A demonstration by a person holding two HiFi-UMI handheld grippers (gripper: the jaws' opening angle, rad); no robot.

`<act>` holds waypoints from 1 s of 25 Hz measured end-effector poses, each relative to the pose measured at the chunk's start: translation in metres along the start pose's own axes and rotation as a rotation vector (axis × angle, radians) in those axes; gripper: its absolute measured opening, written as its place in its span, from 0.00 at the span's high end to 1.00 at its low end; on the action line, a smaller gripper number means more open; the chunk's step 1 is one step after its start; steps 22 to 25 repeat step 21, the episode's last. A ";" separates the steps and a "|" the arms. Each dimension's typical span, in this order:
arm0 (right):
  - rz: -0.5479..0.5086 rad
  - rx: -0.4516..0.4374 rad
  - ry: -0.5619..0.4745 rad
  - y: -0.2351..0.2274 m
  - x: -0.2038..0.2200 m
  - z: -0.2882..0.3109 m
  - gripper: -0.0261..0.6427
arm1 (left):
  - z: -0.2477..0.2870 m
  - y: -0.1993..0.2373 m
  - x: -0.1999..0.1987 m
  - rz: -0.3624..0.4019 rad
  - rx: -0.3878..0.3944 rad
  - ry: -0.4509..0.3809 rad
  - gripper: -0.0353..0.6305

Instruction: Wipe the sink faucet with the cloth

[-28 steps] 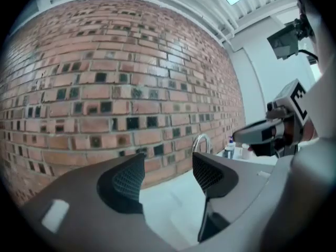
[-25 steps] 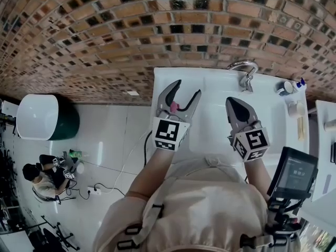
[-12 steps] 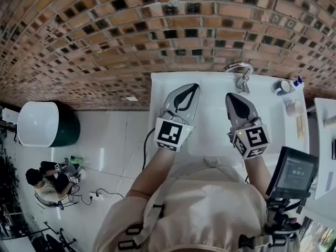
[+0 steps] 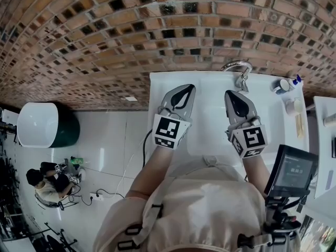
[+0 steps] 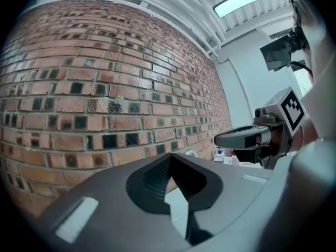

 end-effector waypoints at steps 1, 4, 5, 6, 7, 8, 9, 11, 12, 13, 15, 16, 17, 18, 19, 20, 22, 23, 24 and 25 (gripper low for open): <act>-0.004 -0.001 -0.008 0.001 -0.002 0.000 0.98 | 0.000 0.000 0.001 -0.001 0.001 0.002 0.94; -0.010 -0.005 -0.022 0.001 -0.006 0.002 0.98 | 0.002 0.001 0.001 -0.003 -0.001 -0.001 0.94; -0.012 -0.006 -0.025 0.001 -0.007 0.002 0.98 | 0.002 0.001 0.000 0.000 -0.004 -0.004 0.94; -0.015 -0.008 -0.028 0.000 -0.008 0.002 0.98 | 0.002 0.001 -0.001 0.003 -0.007 -0.008 0.94; -0.017 -0.009 -0.031 0.000 -0.009 0.003 0.98 | 0.002 0.001 -0.002 0.005 -0.007 -0.010 0.94; -0.019 -0.010 -0.034 0.000 -0.010 0.003 0.98 | 0.002 0.001 -0.003 0.004 -0.006 -0.013 0.94; -0.021 -0.011 -0.037 -0.001 -0.012 0.004 0.98 | 0.002 0.001 -0.003 0.002 -0.002 -0.017 0.94; -0.026 -0.014 -0.043 -0.001 -0.014 0.005 0.98 | 0.002 0.001 -0.005 0.000 0.001 -0.029 0.94; -0.029 -0.015 -0.045 -0.001 -0.015 0.005 0.98 | 0.001 0.001 -0.006 0.000 0.000 -0.033 0.94; -0.031 -0.015 -0.046 0.000 -0.016 0.005 0.98 | 0.001 0.001 -0.007 0.001 -0.002 -0.034 0.94; -0.032 -0.017 -0.047 0.001 -0.016 0.004 0.98 | 0.000 0.002 -0.006 0.002 -0.005 -0.029 0.94; -0.031 -0.019 -0.047 0.002 -0.015 0.005 0.98 | -0.001 0.003 -0.006 0.002 -0.007 -0.026 0.94; -0.030 -0.023 -0.048 0.003 -0.015 0.006 0.98 | -0.002 0.003 -0.006 0.001 -0.007 -0.029 0.94; -0.028 -0.027 -0.049 0.005 -0.014 0.007 0.98 | -0.002 0.003 -0.007 0.000 -0.006 -0.034 0.94; -0.025 -0.031 -0.050 0.006 -0.013 0.008 0.98 | -0.002 0.003 -0.008 -0.002 -0.005 -0.040 0.94; -0.023 -0.035 -0.049 0.007 -0.012 0.009 0.98 | -0.002 0.002 -0.008 -0.004 -0.004 -0.045 0.94; -0.020 -0.038 -0.049 0.008 -0.011 0.009 0.98 | -0.002 0.002 -0.008 -0.007 -0.003 -0.049 0.94; -0.020 -0.038 -0.049 0.008 -0.011 0.009 0.98 | -0.002 0.002 -0.008 -0.007 -0.003 -0.049 0.94; -0.020 -0.038 -0.049 0.008 -0.011 0.009 0.98 | -0.002 0.002 -0.008 -0.007 -0.003 -0.049 0.94; -0.020 -0.038 -0.049 0.008 -0.011 0.009 0.98 | -0.002 0.002 -0.008 -0.007 -0.003 -0.049 0.94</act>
Point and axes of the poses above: the fingertips, and each gripper's own axes: z forward along the fingers, y to its left, x out of its underside, the point moved 5 cm from there along -z, backward along the fingers, and after that the axes turned 8 degrees about -z, right-handed, at the moved point
